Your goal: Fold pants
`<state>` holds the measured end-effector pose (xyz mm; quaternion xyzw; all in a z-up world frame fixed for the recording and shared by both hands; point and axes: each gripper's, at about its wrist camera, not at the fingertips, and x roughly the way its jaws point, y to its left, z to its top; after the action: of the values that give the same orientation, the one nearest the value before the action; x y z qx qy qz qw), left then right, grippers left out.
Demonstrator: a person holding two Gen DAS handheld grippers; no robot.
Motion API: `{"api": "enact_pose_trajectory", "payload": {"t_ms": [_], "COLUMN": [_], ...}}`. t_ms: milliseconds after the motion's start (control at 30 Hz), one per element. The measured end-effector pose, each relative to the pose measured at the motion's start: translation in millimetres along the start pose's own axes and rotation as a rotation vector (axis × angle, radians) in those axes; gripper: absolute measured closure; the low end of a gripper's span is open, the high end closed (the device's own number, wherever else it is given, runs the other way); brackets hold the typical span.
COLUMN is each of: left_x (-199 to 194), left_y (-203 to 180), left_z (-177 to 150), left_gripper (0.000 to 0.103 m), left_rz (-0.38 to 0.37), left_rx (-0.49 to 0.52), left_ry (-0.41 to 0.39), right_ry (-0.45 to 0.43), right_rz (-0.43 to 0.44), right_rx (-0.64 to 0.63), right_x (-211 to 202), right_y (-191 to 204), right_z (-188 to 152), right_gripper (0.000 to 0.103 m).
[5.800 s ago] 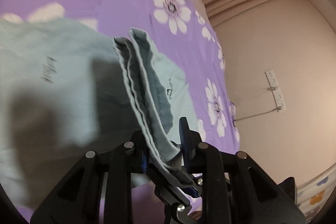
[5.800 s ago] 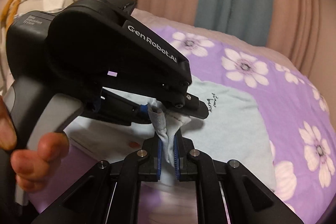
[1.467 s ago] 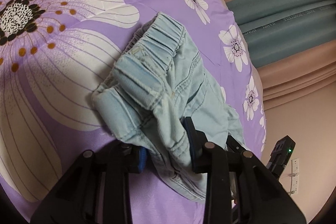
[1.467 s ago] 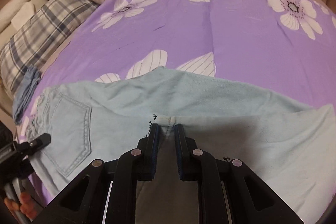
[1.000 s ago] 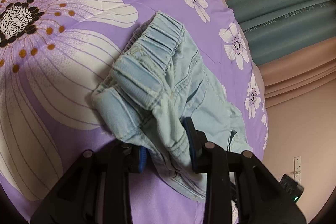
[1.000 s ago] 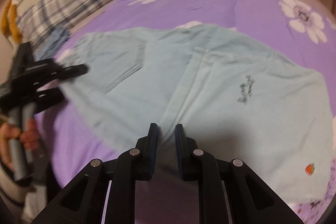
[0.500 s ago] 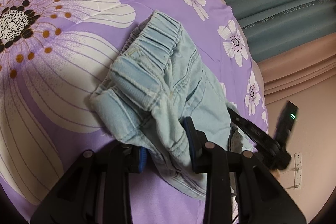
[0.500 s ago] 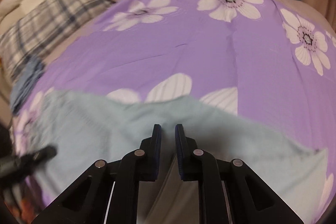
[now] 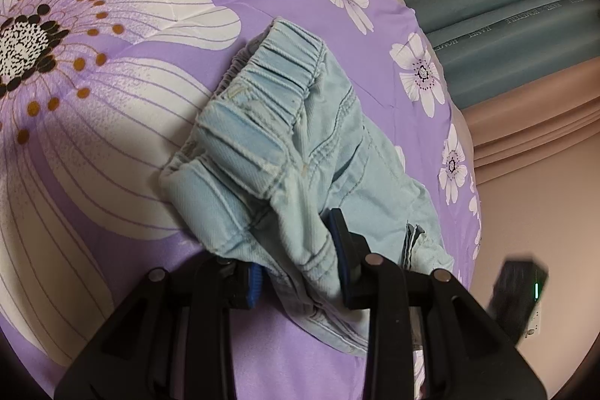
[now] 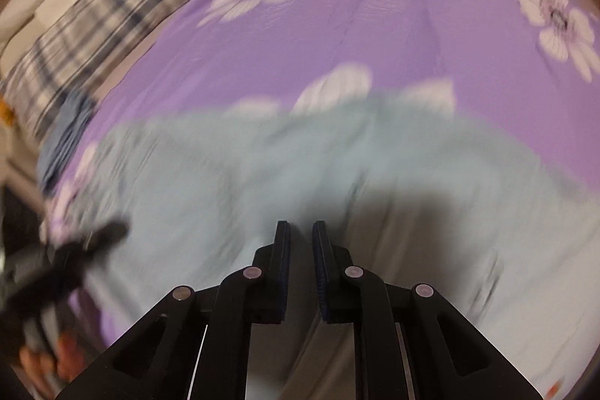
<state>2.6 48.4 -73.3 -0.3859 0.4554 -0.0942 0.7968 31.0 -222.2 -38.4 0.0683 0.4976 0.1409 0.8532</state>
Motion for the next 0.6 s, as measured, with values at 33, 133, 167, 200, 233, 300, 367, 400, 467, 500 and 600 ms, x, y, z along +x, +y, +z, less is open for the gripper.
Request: {"api": "enact_pose_trajectory", "payload": {"t_ms": [33, 133, 167, 200, 233, 300, 367, 400, 467, 500, 600], "left_x": [0.2, -0.2, -0.8, -2.0, -4.0, -10.2, -17.3, -20.5, -26.5, -28.6, -32.6], "left_y": [-0.5, -4.1, -5.8, -8.0, -11.4, -19.8, -32.6, -40.1, -58.3, -66.5, -97.0], "left_z": [1.1, 2.5, 2.4, 2.2, 2.1, 3.5, 5.3, 6.0, 6.2, 6.3, 0.9], "left_gripper": [0.071, 0.073, 0.074, 0.075, 0.077, 0.077, 0.077, 0.077, 0.077, 0.077, 0.077], "left_rz": [0.003, 0.013, 0.017, 0.021, 0.022, 0.016, 0.003, -0.002, -0.008, -0.014, -0.032], "left_rx": [0.000, 0.008, 0.015, 0.026, 0.039, 0.067, 0.103, 0.125, 0.177, 0.198, 0.285], "left_ry": [0.004, 0.009, 0.008, 0.004, -0.003, -0.027, -0.054, -0.066, -0.094, -0.103, -0.119], "right_ry": [0.007, 0.035, 0.035, 0.030, 0.022, -0.002, -0.070, -0.118, -0.149, -0.132, -0.069], "right_rz": [0.001, 0.027, 0.029, 0.024, 0.024, 0.091, 0.106, 0.074, 0.059, 0.072, 0.066], "right_rx": [-0.017, -0.033, -0.045, -0.071, -0.081, -0.033, 0.015, 0.031, 0.073, 0.092, 0.098], "right_x": [-5.1, -19.1, -23.3, -29.7, -35.5, -50.4, -63.7, -68.7, -66.6, -58.9, -33.7], "right_y": [6.4, 19.0, 22.0, 25.1, 25.4, 12.7, -2.0, -11.1, -24.3, -29.4, -30.3], "right_z": [-11.2, -40.4, -47.3, -54.6, -57.8, -56.2, -52.6, -49.3, -45.3, -44.7, -54.6], "right_gripper": [0.088, 0.088, 0.088, 0.088, 0.088, 0.088, 0.088, 0.088, 0.088, 0.088, 0.088]}}
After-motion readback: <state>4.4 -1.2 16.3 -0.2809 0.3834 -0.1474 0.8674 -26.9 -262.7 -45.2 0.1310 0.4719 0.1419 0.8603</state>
